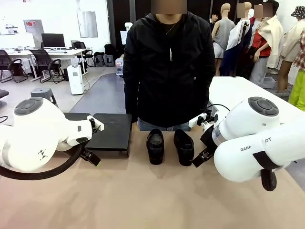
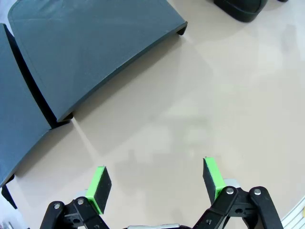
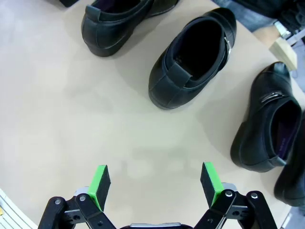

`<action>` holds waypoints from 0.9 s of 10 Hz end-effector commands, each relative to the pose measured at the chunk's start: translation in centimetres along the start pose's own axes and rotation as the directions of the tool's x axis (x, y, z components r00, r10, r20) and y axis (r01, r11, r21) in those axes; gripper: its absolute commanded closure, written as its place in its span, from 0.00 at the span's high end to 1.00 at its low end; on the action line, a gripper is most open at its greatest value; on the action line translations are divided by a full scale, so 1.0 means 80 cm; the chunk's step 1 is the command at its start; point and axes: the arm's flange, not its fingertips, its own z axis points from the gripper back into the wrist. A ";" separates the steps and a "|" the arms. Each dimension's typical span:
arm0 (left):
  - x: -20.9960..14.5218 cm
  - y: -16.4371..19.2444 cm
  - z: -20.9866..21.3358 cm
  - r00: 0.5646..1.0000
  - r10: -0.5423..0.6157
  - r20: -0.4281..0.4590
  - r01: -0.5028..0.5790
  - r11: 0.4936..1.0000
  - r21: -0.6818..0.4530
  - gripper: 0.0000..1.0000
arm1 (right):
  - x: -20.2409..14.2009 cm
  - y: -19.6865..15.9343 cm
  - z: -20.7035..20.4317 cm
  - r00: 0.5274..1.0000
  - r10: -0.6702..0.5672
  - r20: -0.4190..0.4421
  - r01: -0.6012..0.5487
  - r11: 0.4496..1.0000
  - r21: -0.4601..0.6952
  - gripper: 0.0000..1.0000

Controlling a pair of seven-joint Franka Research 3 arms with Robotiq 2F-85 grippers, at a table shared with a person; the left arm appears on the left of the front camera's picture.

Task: Organize the shoes by placing them on the stand.
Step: Pick up one Shoe and place it in the middle of the table.

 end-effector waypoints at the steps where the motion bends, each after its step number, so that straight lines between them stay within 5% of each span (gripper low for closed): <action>1: 0.000 0.000 0.000 1.000 0.000 0.000 0.000 1.000 0.000 1.00 | 0.000 0.000 0.000 1.000 0.000 0.000 0.000 1.000 0.000 1.00; 6: 0.000 0.000 0.000 1.000 0.000 0.000 0.000 1.000 0.000 1.00 | 0.000 0.000 0.000 1.000 0.000 0.000 0.000 1.000 0.000 1.00; 7: 0.000 0.000 0.000 1.000 0.000 0.000 0.000 1.000 0.000 1.00 | 0.006 -0.001 0.021 1.000 0.004 0.013 -0.006 0.995 0.101 1.00; 9: -0.004 -0.004 0.083 0.982 0.182 -0.059 -0.188 0.973 -0.133 1.00 | 0.007 -0.026 0.099 0.972 -0.228 -0.049 0.233 0.952 0.201 1.00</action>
